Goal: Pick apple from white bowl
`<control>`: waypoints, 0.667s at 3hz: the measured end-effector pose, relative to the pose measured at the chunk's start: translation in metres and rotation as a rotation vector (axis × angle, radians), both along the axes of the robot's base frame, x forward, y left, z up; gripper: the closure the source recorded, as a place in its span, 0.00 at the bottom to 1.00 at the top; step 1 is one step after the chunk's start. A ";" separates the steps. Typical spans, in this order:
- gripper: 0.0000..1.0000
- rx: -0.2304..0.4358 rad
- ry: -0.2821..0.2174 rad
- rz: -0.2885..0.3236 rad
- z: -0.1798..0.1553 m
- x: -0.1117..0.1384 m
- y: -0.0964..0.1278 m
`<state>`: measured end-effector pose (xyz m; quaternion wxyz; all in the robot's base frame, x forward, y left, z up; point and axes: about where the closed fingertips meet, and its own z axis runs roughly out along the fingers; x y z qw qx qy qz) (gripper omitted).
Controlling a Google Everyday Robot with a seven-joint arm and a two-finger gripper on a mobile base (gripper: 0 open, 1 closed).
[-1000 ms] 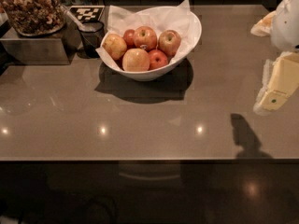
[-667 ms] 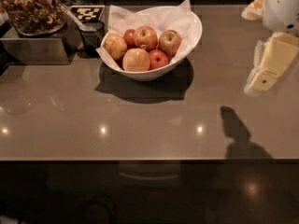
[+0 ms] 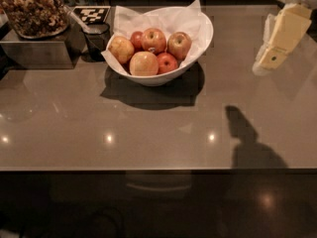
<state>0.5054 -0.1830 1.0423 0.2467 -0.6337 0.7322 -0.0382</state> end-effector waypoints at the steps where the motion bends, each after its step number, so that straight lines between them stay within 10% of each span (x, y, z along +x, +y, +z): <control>1: 0.00 0.075 0.018 -0.016 -0.009 0.003 -0.005; 2: 0.00 0.165 0.038 -0.013 -0.019 0.025 -0.008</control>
Offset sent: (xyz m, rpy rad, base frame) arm 0.0808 -0.0203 -0.0149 0.3216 0.0325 -0.0080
